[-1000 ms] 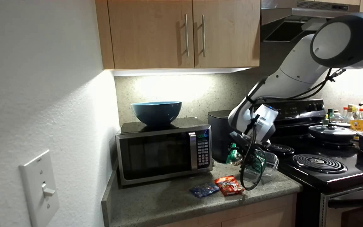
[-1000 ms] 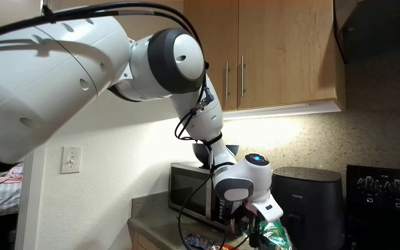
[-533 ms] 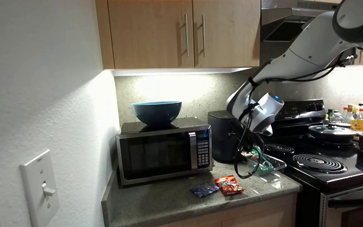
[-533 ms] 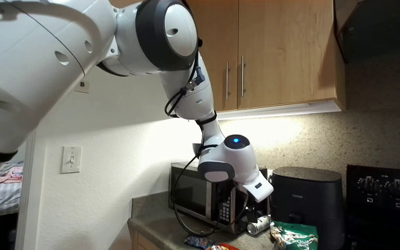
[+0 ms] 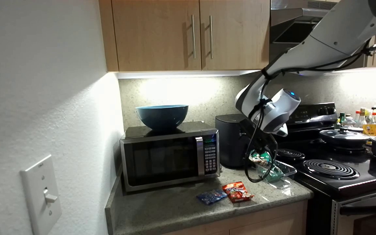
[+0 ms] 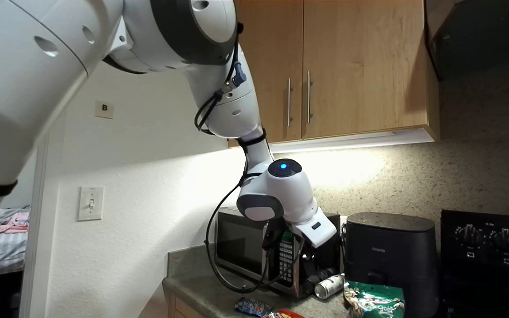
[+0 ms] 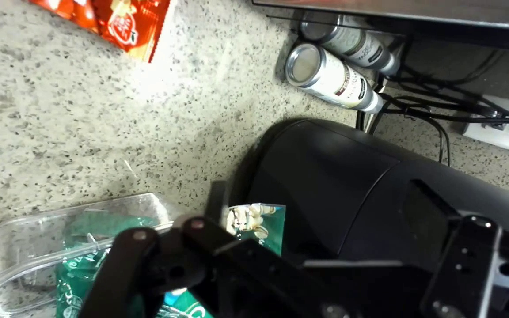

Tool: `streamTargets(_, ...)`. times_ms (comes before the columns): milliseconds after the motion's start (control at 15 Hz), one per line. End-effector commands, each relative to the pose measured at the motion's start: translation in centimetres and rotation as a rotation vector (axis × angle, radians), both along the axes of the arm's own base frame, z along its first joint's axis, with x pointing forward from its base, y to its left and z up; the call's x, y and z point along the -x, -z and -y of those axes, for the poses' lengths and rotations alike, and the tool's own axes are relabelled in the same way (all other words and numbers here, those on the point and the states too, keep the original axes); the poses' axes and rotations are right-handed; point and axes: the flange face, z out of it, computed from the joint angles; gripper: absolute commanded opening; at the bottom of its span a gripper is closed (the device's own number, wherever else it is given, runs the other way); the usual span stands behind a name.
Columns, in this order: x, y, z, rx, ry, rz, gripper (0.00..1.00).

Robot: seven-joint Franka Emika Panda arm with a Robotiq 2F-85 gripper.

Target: Pick up the sachets from the countertop and put them in the plastic bowl.

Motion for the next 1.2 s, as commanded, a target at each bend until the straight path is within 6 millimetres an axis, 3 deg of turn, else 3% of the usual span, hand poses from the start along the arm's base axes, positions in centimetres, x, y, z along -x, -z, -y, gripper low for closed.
streamTargets(0,-0.8,2.2,-1.3,-0.04,-0.11,-0.046,1.0)
streamTargets(267,-3.3,7.0,-4.7,-0.088,-0.355,-0.179,1.0)
streamTargets(467,-4.6,10.1,-5.9,-0.073,-0.474,-0.355,1.0)
streamTargets(667,-6.3,11.4,-6.4,-0.043,-0.556,-0.526,1.0)
streamTargets(933,-8.4,11.4,-6.5,-0.004,-0.599,-0.648,1.0)
streamTargets(1000,-8.8,11.5,-6.2,0.013,-0.581,-0.673,0.83)
streamTargets(1133,-9.1,11.5,-5.2,0.025,-0.56,-0.705,0.67)
